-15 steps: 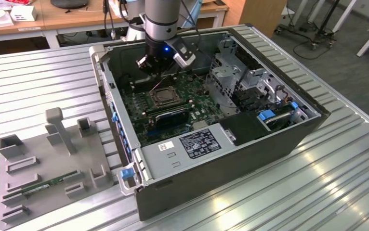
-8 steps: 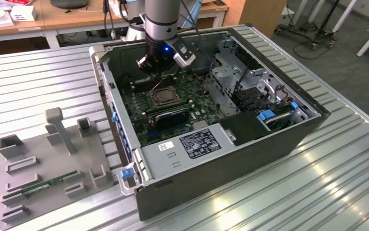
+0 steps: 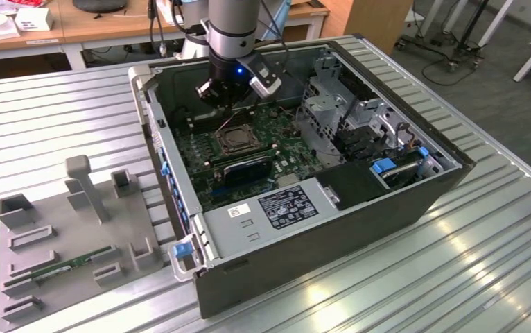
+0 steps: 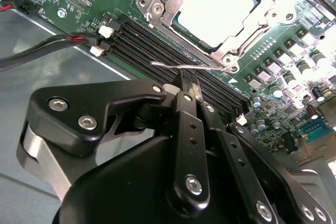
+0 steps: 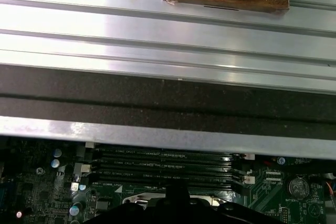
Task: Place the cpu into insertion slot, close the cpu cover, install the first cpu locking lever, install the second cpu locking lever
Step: 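Install the first cpu locking lever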
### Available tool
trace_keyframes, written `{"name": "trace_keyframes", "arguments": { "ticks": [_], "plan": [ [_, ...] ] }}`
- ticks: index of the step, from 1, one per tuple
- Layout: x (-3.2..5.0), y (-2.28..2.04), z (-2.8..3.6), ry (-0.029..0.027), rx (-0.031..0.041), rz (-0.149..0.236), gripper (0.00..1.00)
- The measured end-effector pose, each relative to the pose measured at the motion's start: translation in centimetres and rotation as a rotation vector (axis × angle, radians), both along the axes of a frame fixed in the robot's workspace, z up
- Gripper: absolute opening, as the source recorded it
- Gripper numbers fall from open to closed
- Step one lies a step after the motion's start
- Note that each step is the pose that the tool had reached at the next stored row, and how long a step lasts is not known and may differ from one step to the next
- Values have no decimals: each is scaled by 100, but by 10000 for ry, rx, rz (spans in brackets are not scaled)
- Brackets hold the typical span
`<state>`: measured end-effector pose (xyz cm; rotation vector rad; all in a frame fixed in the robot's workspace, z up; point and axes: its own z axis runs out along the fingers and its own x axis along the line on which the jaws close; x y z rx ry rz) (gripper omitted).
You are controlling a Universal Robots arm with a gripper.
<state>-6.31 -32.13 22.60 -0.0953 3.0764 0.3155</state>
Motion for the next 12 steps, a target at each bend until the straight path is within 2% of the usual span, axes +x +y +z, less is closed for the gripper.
{"name": "trace_keyframes", "arguments": {
  "ticks": [2,12],
  "plan": [
    [0,-1,0,0,25,1,11],
    [12,0,-24,0,25,-1,11]
  ]
}}
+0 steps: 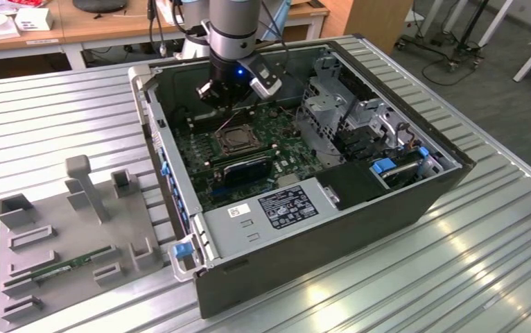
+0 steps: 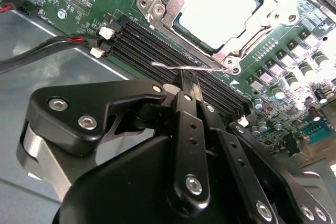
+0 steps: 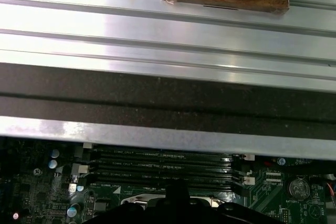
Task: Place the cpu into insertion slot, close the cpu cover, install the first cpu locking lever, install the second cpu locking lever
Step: 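Install the first cpu locking lever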
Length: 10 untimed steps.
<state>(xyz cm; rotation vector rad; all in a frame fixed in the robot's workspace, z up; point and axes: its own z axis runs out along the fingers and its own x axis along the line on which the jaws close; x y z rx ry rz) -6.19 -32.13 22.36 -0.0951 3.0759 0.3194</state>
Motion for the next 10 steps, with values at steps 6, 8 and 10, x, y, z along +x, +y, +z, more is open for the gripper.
{"name": "trace_keyframes", "arguments": {
  "ticks": [6,8,10],
  "plan": [
    [10,0,-9,0,0,1,11],
    [15,0,-12,0,0,1,11],
    [18,0,-16,0,0,0,11]
  ]
}}
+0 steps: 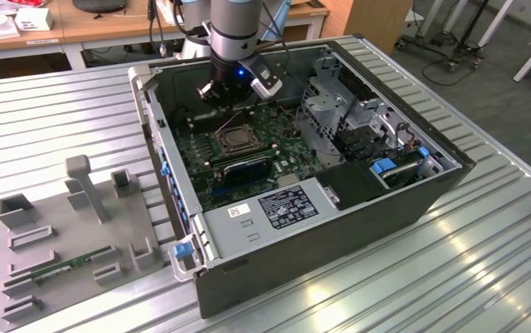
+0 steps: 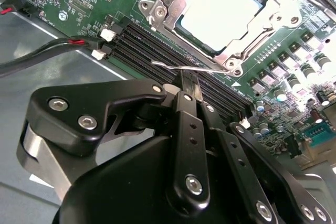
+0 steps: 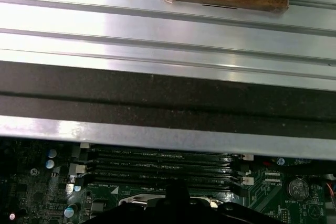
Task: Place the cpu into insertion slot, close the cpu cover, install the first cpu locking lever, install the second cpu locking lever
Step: 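Install the first cpu locking lever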
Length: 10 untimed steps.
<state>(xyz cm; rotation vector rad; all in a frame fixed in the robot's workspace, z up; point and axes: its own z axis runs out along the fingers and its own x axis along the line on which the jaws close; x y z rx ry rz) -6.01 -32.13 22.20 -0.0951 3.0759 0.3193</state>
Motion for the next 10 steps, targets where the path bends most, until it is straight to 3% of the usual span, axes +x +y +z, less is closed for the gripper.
{"name": "trace_keyframes", "arguments": {
  "ticks": [10],
  "plan": [
    [4,-12,-18,1,0,1,11]
  ]
}}
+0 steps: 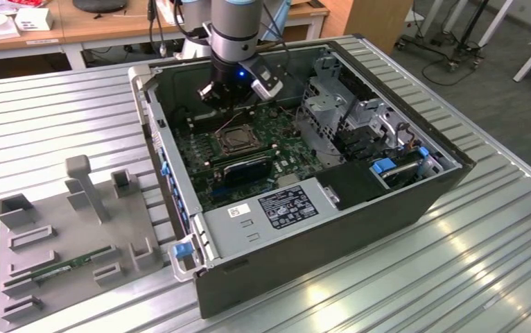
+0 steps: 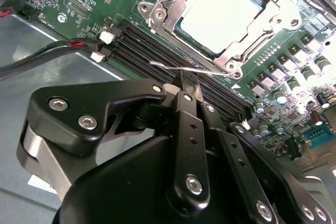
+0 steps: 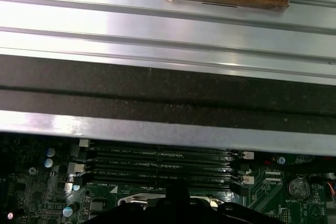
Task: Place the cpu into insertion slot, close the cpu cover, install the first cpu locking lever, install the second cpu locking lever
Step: 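Install the first cpu locking lever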
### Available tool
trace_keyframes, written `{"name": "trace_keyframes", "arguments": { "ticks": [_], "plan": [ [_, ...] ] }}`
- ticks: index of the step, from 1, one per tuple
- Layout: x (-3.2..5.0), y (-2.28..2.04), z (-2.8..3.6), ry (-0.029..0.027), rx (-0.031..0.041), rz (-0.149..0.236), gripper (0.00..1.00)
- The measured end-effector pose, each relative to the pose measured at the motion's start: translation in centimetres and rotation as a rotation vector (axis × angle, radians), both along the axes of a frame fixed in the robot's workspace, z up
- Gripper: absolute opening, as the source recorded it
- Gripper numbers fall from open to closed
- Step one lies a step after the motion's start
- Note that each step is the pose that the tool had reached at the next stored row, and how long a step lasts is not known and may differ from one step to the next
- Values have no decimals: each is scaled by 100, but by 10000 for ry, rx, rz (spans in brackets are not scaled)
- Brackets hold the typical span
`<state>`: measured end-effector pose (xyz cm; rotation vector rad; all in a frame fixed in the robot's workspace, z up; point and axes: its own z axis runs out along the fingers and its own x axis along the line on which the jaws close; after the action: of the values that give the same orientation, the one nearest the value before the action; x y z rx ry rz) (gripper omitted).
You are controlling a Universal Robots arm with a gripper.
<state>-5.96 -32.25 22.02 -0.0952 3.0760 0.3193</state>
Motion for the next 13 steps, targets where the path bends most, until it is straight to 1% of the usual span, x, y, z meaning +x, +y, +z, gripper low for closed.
{"name": "trace_keyframes", "arguments": {
  "ticks": [13],
  "plan": [
    [16,-2,-32,-1,1,1,11]
  ]
}}
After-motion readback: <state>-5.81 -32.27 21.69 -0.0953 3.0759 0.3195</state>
